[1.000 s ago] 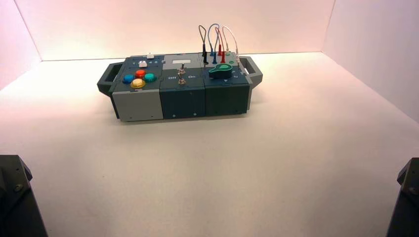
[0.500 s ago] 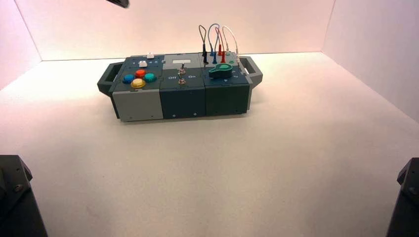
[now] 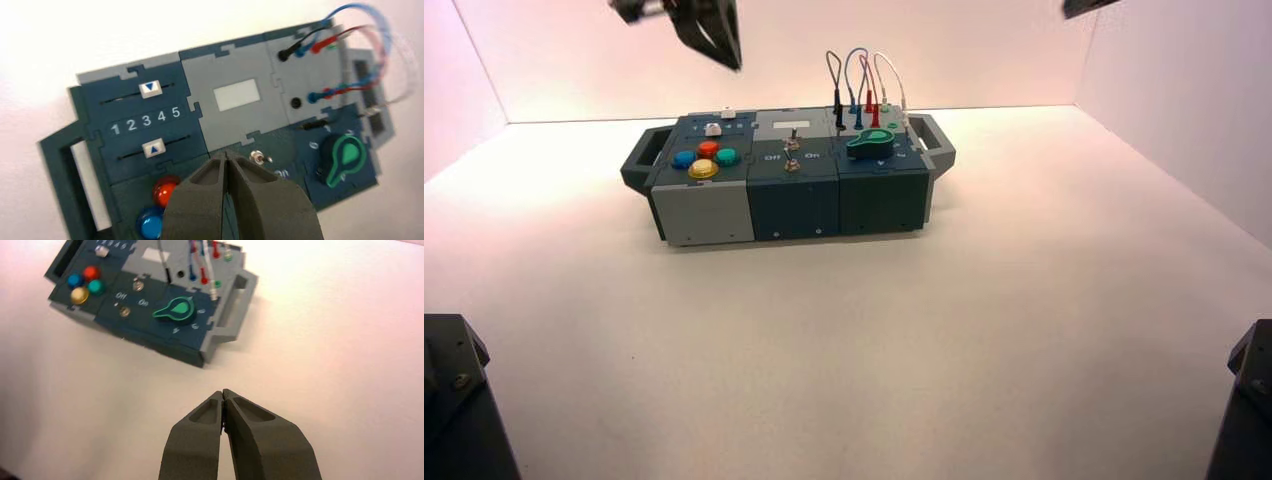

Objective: Move the top slider to position 1.

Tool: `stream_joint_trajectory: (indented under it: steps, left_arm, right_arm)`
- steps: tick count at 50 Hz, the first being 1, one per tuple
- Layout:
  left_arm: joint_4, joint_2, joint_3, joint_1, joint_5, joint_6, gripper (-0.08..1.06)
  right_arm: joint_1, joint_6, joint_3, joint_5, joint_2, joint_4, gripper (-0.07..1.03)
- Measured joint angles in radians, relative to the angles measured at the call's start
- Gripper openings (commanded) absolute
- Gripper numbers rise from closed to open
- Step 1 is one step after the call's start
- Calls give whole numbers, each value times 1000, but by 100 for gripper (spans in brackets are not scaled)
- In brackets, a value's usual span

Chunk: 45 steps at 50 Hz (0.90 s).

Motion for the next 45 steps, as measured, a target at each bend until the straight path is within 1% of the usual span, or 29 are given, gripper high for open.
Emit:
stream_joint_trajectory:
  steps: [6, 7, 8, 9, 10, 12, 13, 14, 15, 17, 18, 24, 27, 28, 29, 34, 45]
  left_arm:
    - [0, 92, -55, 0, 14, -5, -3]
    - [0, 92, -55, 0, 14, -5, -3]
    - [2, 107, -61, 0, 14, -5, -3]
    - [2, 129, -71, 0, 14, -5, -3]
    - [2, 137, -74, 0, 12, -5, -3]
    - [3, 150, -80, 0, 11, -5, -3]
    - [5, 163, -89, 0, 8, -5, -3]
    - [5, 166, -91, 2, 6, -5, -3]
    - [5, 170, -94, 0, 5, -5, -3]
    - [6, 178, -101, 0, 2, -6, -3]
    - [6, 181, -104, 0, -2, -5, -3]
    - [6, 198, -124, 0, -21, -5, -3]
    - [9, 204, -127, 0, -28, -6, -3]
    - [9, 204, -126, 0, -28, -5, -3]
    - [11, 207, -127, 0, -32, -5, -3]
    - [14, 213, -129, 0, -37, -6, -3]
    - [23, 244, -140, 3, -57, -6, -3]
  right_arm:
    - [49, -2, 0, -21, 20, 2, -2]
    - [49, -2, 0, -21, 20, 2, -2]
    - [67, -6, 0, -29, 21, 2, -2]
    - [69, -6, 0, -31, 21, 3, -2]
    - [86, -17, -2, -38, 21, 5, -2]
    - [97, -23, 0, -43, 20, 9, -2]
    - [112, -37, 0, -51, 18, 20, -2]
    - [117, -40, 0, -51, 18, 23, -2]
    - [129, -54, -2, -57, 17, 34, -2]
    - [138, -64, 0, -61, 17, 43, -2]
    - [147, -80, 0, -64, 17, 58, -2]
    - [155, -150, -2, -84, 17, 109, -2]
    - [155, -175, -2, -91, 18, 121, -2]
    - [155, -175, -2, -91, 18, 121, -2]
    - [155, -189, -2, -92, 21, 124, -2]
    - [155, -198, -2, -97, 31, 129, -2]
    - [155, -199, -2, -110, 48, 130, -2]
